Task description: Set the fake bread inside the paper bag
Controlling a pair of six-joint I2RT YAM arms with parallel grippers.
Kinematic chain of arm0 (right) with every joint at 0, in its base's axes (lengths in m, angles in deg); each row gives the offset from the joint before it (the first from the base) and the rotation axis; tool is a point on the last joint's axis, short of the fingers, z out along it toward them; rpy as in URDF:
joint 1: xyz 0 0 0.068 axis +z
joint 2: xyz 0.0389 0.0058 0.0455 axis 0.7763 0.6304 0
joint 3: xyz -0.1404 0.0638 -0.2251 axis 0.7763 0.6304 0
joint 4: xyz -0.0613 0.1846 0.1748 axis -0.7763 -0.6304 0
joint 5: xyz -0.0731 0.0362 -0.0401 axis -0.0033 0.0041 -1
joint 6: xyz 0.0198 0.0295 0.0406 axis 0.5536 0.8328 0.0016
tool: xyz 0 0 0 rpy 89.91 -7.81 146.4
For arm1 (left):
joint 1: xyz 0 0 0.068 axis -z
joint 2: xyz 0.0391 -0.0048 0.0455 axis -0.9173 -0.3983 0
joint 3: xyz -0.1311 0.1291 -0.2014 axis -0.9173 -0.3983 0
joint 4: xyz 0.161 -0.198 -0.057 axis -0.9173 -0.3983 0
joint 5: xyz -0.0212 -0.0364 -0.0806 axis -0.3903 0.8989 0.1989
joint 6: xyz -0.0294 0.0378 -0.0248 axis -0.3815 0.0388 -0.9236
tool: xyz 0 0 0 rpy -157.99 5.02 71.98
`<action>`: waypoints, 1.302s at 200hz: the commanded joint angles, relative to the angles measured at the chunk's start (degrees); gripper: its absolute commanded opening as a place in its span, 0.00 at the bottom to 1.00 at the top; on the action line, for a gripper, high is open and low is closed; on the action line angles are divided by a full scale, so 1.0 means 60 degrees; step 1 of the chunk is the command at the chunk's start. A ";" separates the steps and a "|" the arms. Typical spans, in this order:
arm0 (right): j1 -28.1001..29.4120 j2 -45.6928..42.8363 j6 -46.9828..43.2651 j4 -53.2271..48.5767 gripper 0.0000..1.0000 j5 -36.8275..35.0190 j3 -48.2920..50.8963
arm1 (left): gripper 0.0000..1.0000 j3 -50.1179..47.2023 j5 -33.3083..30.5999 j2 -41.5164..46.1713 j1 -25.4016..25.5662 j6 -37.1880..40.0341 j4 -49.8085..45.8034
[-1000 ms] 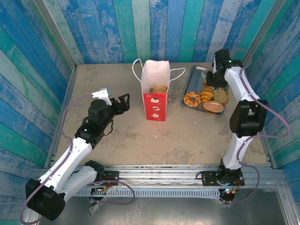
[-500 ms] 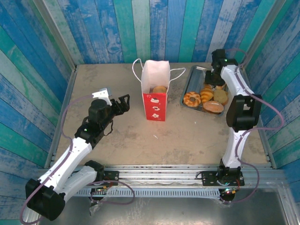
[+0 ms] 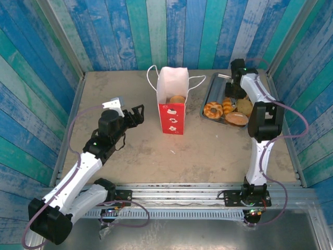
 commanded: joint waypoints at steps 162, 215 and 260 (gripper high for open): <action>0.0524 -0.2656 -0.0378 0.0274 0.23 0.0041 0.1210 | 0.94 0.1101 -0.0156 0.0351 0.0001 0.0146 -0.0841; 0.1114 -0.4962 -0.0490 0.0317 0.23 -0.0017 0.2147 | 0.99 0.1934 0.1443 -0.0468 0.0001 -0.0226 -0.0396; 0.1712 -0.6992 -0.0516 0.0321 0.23 0.0323 0.2607 | 0.95 0.2542 0.2443 -0.1734 0.0002 -0.0656 0.0174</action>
